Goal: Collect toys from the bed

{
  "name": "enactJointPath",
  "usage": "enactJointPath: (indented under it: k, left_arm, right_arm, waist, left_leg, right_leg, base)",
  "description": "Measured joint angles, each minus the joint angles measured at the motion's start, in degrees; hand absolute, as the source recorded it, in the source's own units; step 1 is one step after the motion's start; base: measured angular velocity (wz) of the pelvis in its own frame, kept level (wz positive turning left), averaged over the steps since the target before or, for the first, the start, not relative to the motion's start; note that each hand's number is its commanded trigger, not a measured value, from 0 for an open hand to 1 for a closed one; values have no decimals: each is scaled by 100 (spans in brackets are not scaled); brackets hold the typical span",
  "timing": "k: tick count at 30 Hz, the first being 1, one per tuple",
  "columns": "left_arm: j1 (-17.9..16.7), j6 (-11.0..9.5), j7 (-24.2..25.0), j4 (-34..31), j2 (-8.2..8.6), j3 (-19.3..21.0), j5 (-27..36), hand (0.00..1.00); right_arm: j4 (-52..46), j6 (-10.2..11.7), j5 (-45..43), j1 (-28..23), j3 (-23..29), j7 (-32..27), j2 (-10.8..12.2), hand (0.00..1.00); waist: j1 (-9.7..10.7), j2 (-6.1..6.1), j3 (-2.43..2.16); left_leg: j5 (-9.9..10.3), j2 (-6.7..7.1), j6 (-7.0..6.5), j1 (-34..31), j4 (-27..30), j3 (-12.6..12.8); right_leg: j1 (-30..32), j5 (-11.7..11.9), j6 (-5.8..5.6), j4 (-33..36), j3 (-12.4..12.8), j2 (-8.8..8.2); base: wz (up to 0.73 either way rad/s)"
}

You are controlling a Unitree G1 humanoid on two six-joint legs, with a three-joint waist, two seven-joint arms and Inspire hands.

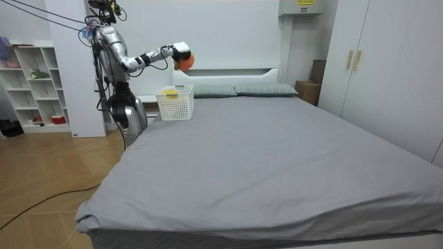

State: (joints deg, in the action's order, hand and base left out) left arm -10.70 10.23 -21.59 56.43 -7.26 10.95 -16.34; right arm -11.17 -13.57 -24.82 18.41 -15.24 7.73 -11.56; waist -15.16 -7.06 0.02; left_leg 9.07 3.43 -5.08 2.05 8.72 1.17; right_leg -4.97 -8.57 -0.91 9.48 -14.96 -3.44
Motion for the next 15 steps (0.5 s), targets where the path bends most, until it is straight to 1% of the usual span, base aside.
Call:
enactJointPath:
  k: [1,2,3,4,5,6,7,9,10,12,15]
  left_arm:
    - [42,26,0,0,9,-38,-9,0]
    - [61,34,0,-2,9,-61,-13,0]
    - [110,58,0,-14,8,-104,-13,0]
    - [134,78,0,-14,13,-167,-12,0]
    - [136,88,2,-14,24,-195,-17,0]
    - [145,105,2,-11,50,-236,-17,0]
    - [151,115,2,-11,71,-239,-17,0]
    - [164,129,1,-44,85,-232,-17,0]
    - [164,149,1,-88,102,-233,-14,0]
    - [164,191,-2,-126,111,-258,-9,0]
    - [176,190,-21,-130,101,-322,2,0]
  right_arm:
    - [219,-34,131,108,-198,123,103,100]
    - [322,-36,190,140,-289,187,128,96]
    - [558,-23,235,201,-448,306,182,85]
    - [916,-24,280,290,-583,368,291,69]
    - [1094,-28,269,305,-635,389,351,58]
    - [1424,-34,266,305,-731,417,415,16]
    - [1742,-32,265,306,-856,428,423,0]
    - [2121,-72,261,304,-961,506,427,0]
    - [2274,-123,251,304,-1014,513,429,0]
    - [2399,-138,249,305,-1023,512,446,0]
    - [2593,-107,224,303,-1019,432,440,0]
  waist:
    - [-125,-23,2]
    - [-178,-46,-9]
    - [-268,-92,16]
    - [-322,-114,36]
    - [-379,-115,37]
    - [-515,-107,43]
    - [-608,-98,61]
    - [-691,-99,101]
    - [-720,-105,111]
    - [-727,-105,122]
    - [-683,-104,124]
  left_leg:
    - [-3,3,0,-11,19,-25]
    - [-4,8,0,-32,41,-54]
    - [-3,30,0,-43,76,-137]
    - [-6,34,-2,-54,95,-190]
    - [-6,38,-3,-59,99,-202]
    - [-7,43,-5,-64,98,-204]
    - [-9,53,-9,-74,84,-224]
    - [-8,80,-13,-169,91,-322]
    - [-18,90,-15,-230,99,-348]
    - [-38,109,-18,-308,108,-389]
    - [-74,129,-22,-340,162,-462]
  right_leg:
    - [-17,0,0,-12,-45,-1]
    - [-26,0,-1,-34,-93,-5]
    - [-65,0,-1,-97,-128,-13]
    - [-86,1,-2,-95,-195,-21]
    - [-90,3,-4,-96,-223,-28]
    - [-90,4,-6,-96,-250,-44]
    - [-94,4,-7,-96,-271,-50]
    - [-55,2,-11,-94,-347,-59]
    - [12,2,-11,-92,-387,-67]
    - [68,2,-11,-92,-410,-75]
    - [45,1,-12,-97,-554,-90]
  base:
    - [18]
    - [24]
    - [34]
    - [33]
    - [18]
    - [6]
    - [7]
    - [18]
    - [17]
    - [13]
    - [16]
